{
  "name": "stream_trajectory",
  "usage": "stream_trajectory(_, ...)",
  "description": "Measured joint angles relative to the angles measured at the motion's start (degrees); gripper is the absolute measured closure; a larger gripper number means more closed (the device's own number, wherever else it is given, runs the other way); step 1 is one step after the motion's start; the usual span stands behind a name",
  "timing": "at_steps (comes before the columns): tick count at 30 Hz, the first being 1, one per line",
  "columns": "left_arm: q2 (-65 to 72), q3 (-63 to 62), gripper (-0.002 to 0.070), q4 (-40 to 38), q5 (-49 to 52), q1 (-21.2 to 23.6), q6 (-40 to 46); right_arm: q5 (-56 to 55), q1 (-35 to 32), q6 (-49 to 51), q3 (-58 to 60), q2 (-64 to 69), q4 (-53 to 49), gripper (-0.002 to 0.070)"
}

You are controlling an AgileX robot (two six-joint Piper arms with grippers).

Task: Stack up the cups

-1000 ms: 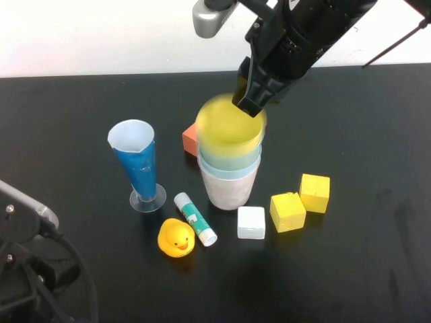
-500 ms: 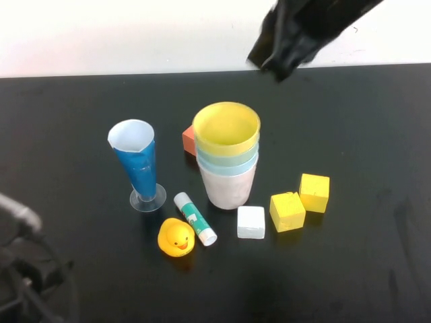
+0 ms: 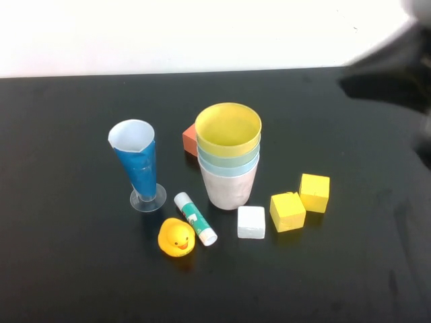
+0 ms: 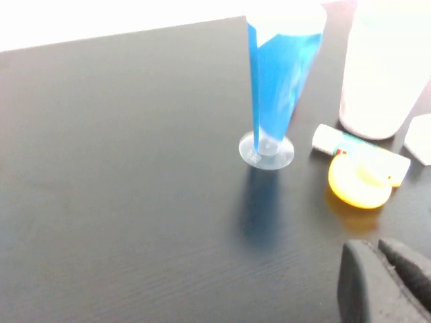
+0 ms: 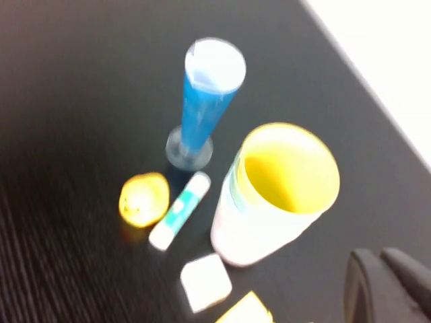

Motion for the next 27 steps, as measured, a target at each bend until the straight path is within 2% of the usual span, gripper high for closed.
stream_trajectory(5, -4.03, 2.09, 0.0676, 0.00, 0.82, 0.00, 0.00, -16.08, 0.00, -2.65, 19.56, -15.68, 1.89, 0.0678)
stream_trajectory(11, -4.18, 3.96, 0.0676, -0.22, 3.63, 0.00, 0.00, -26.31, 0.00, -3.65, 35.35, -31.05, 2.15, 0.0678)
stream_trajectory(17, -4.18, 4.07, 0.0676, -0.22, 4.63, 0.00, 0.00, -30.37, 0.00, -4.10, 42.50, -41.47, 1.91, 0.0678)
stream_trajectory(27, -4.31, 4.07, 0.0676, -0.22, 4.89, 0.00, 0.00, -30.50, 0.00, -4.10, 49.09, -43.29, 1.79, 0.0678)
